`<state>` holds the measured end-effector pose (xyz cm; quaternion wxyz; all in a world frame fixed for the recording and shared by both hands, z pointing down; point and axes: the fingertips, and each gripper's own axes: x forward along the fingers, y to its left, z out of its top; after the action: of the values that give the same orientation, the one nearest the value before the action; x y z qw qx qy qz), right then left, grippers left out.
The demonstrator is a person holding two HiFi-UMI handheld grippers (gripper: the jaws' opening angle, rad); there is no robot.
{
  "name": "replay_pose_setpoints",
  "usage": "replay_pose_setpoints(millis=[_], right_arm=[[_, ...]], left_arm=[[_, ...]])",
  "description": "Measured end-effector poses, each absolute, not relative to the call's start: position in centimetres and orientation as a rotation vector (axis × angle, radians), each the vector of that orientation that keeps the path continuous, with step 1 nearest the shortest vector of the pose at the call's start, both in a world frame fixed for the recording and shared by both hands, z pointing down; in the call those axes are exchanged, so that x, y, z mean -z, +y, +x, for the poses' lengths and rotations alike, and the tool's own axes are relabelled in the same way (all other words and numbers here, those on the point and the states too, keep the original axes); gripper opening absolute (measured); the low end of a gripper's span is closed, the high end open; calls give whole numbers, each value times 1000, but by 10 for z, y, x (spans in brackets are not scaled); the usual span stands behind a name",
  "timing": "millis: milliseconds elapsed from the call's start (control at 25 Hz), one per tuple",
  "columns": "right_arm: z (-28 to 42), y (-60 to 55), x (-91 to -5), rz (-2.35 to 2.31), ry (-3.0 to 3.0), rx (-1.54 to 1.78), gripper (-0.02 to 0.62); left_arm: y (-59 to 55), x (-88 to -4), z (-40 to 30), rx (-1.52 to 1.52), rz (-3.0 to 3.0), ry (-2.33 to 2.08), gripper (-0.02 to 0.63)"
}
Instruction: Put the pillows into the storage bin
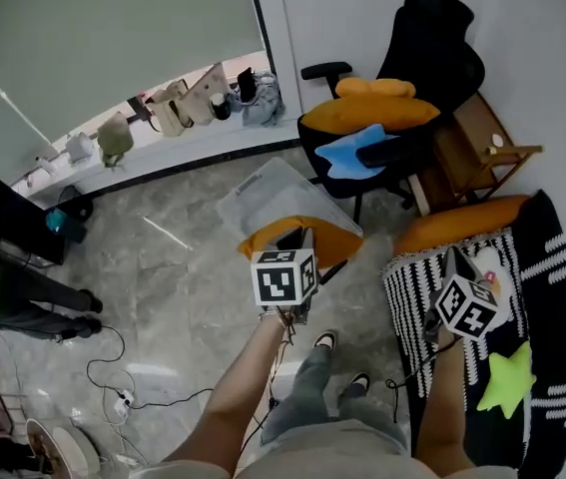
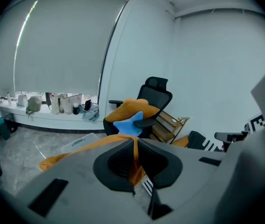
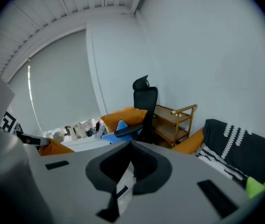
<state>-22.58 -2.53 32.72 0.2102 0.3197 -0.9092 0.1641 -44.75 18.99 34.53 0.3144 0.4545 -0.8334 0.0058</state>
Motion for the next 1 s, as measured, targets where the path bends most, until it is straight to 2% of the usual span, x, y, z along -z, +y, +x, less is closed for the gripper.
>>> replay_pose_setpoints(millis=[480,840,880,920,1000], right_arm=[[-290,-19,-435,832,-2375,-457,2],[-298,-24,-478,850,-2283,-483,2],[-296,-25,-481,854,-2275,-486,2],[-296,-26,-483,861,-2269,-490,2],[-295,-28,-485,871,-2262,-501,2]], left_arm=[[201,-502,-526,-36,1039,-2084,29],[171,-543,-568,-48,1072,-2044,35],[167,-542,-572,-27,1086,-2045,59],[164,-540,-575,1,1101,-2050,151],[160,-537,-584,18,1108,-2058,179]])
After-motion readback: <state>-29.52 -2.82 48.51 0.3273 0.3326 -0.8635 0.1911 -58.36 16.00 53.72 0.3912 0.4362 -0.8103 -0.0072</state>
